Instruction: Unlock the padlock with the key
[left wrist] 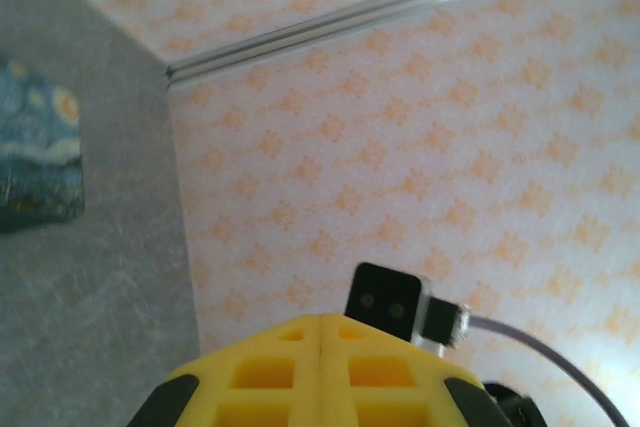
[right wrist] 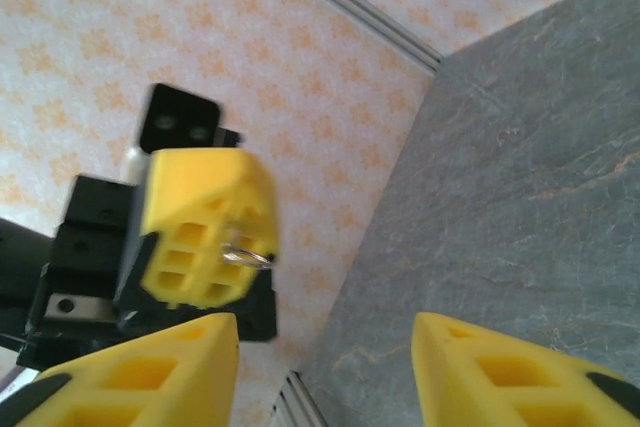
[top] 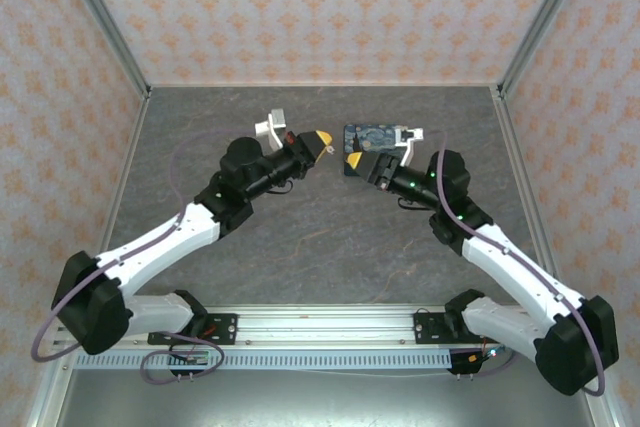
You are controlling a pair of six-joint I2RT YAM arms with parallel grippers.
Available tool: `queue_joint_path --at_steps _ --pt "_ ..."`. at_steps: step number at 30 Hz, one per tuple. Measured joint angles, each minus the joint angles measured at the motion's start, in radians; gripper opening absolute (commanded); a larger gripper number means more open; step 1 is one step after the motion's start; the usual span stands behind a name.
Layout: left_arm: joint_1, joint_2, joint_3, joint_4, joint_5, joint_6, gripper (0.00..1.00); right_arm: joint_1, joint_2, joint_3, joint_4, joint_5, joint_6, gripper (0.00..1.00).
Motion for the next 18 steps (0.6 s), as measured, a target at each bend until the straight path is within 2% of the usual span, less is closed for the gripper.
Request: queue_joint_path --at_steps 4,8,12,18 --pt "0.0 -0.047 0.058 -0.072 0.054 0.201 0.0 -0.011 -0.013 0.0 0.032 -0.054 0.007 0.58" --pt "0.0 -0.055 0.074 -0.12 0.117 0.333 0.0 0.008 0.005 -0.002 0.103 -0.103 0.026 0.59" --pt "0.0 -0.055 0.074 -0.152 0.155 0.403 0.0 0.066 0.035 0.006 0.134 -0.137 0.024 0.58" --pt "0.0 -0.055 0.074 -0.162 0.186 0.431 0.0 0.088 0.084 0.04 0.154 -0.149 0.025 0.49"
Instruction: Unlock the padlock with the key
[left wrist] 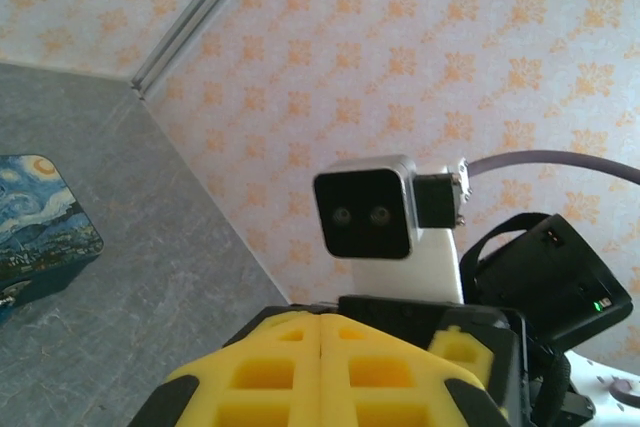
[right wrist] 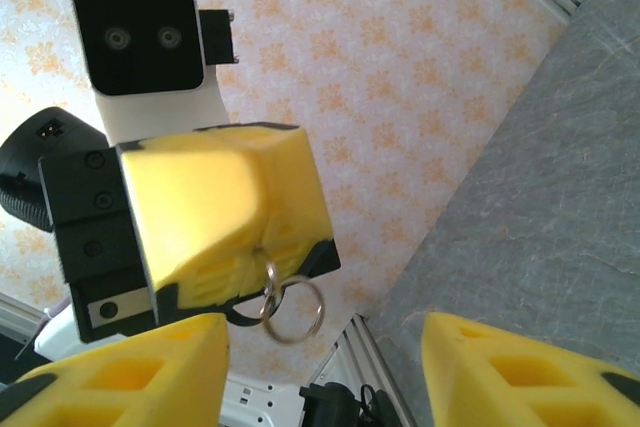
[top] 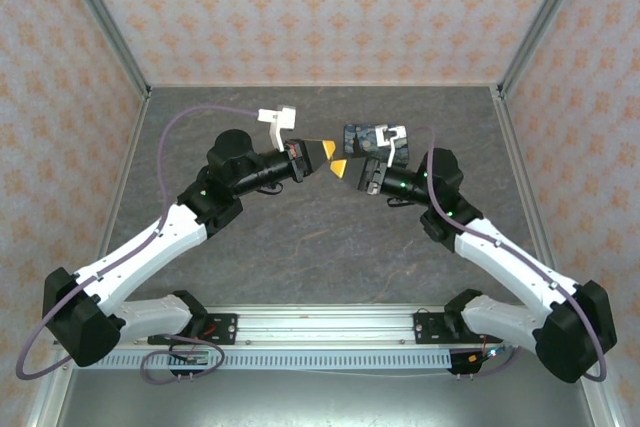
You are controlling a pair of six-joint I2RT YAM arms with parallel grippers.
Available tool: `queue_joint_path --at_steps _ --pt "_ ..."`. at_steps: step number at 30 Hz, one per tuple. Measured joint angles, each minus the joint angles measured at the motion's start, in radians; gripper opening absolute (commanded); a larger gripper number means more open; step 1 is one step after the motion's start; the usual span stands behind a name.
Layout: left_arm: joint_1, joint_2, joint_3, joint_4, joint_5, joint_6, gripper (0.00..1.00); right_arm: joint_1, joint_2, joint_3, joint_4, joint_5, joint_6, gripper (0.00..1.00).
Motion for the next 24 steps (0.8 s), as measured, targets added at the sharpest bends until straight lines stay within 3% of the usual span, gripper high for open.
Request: queue_joint_path --at_steps 10,20,24 --pt "0.0 0.011 0.0 0.0 0.016 0.0 0.0 0.006 0.022 0.008 0.027 0.009 0.0 0.33" --pt "0.001 0.024 0.0 0.0 0.018 0.0 0.0 0.008 0.021 0.009 0.042 0.012 0.011 0.02" --pt "0.002 0.024 0.002 -0.002 0.014 0.0 0.2 0.008 0.016 0.009 0.031 0.02 0.003 0.0"
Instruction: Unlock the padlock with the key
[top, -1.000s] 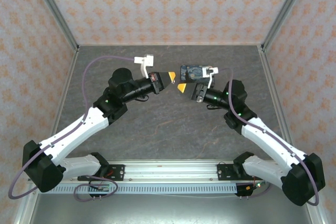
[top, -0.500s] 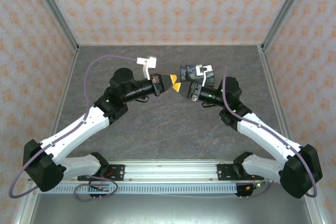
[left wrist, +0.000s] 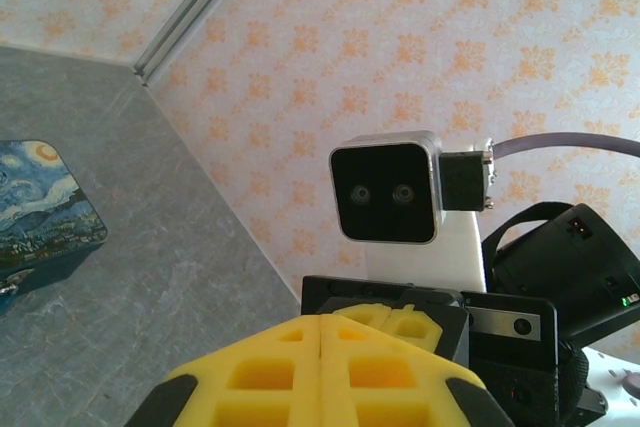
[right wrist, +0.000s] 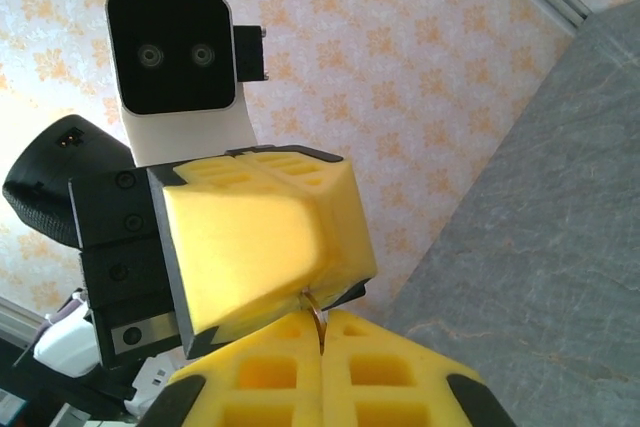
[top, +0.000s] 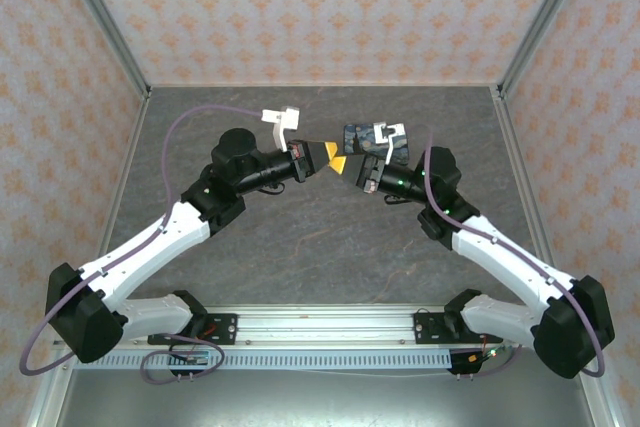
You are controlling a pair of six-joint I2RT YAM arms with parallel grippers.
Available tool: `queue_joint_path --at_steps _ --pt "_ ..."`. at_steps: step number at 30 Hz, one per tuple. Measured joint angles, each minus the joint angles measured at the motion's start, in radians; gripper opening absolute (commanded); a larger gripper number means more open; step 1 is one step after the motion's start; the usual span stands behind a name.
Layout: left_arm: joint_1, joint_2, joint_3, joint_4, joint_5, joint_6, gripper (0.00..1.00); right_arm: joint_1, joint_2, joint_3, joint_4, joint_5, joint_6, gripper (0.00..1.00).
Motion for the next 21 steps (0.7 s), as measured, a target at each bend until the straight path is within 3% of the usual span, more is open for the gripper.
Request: queue_joint_path --at_steps 7,15,21 --pt "0.009 0.0 0.054 -0.082 -0.031 0.025 0.43 0.0 -0.07 0.0 -0.139 0.069 -0.077 0.0" --pt "0.112 0.003 0.065 -0.132 -0.071 -0.001 0.69 0.0 -0.141 0.0 -0.325 0.156 -0.187 0.0" --pt "0.137 0.128 0.126 -0.201 -0.136 0.016 0.87 0.0 -0.208 0.0 -0.489 0.289 -0.266 0.0"
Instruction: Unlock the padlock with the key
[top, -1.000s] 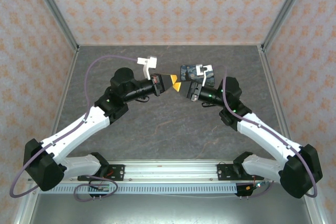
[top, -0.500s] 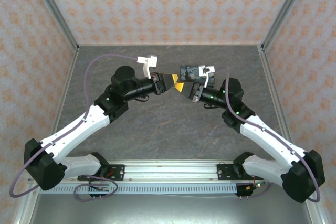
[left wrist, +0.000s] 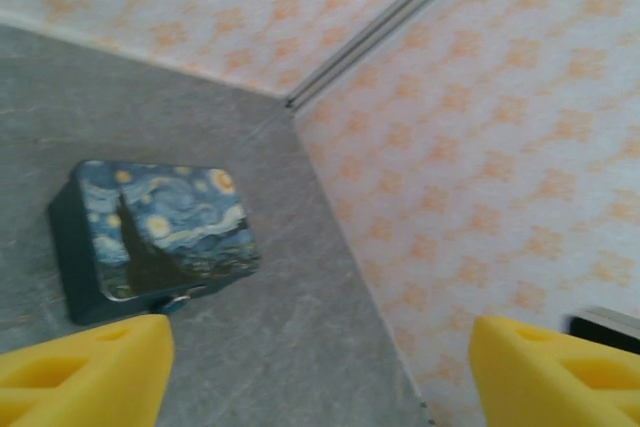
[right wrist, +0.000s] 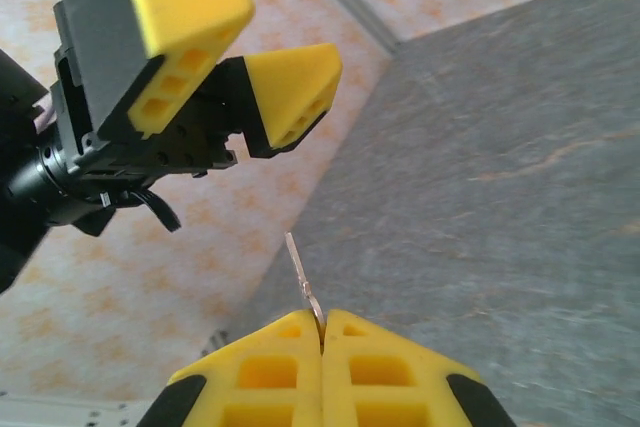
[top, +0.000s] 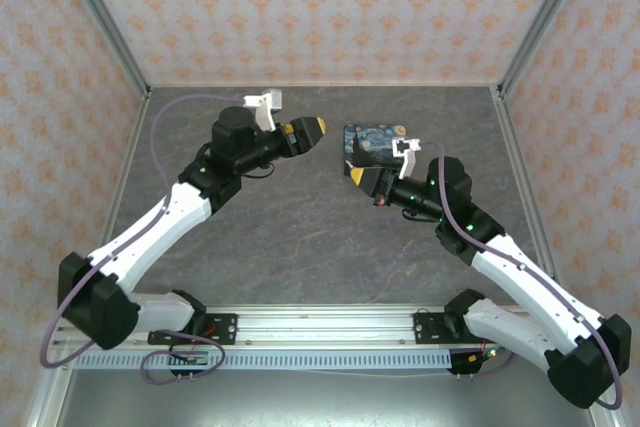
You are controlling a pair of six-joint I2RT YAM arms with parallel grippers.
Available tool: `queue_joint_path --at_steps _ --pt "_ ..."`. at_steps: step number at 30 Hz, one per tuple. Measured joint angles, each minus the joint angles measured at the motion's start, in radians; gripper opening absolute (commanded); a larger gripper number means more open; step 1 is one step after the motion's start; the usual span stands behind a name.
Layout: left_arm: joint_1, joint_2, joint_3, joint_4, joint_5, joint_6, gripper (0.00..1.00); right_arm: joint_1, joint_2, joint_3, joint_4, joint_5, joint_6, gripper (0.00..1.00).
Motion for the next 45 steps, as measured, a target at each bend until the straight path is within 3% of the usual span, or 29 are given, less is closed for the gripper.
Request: queue_joint_path --at_steps 4,13,17,30,45 --pt "0.0 0.171 0.085 -0.047 -0.049 0.021 0.99 0.0 -0.064 0.0 -0.1 0.109 -0.034 0.0" --pt "-0.013 0.581 0.27 -0.106 -0.076 0.01 1.0 0.0 -0.137 0.0 -0.232 0.221 -0.051 0.0" --pt "-0.041 0.678 0.307 -0.126 -0.077 0.006 1.0 0.0 -0.151 0.0 -0.249 0.236 -0.051 0.0" --pt "-0.06 0.771 0.357 -0.148 -0.09 -0.017 0.99 0.0 -0.152 0.0 -0.26 0.243 -0.048 0.0" --pt "-0.06 0.756 0.303 -0.097 -0.117 -0.016 0.99 0.0 -0.129 0.004 -0.28 0.243 -0.032 0.0"
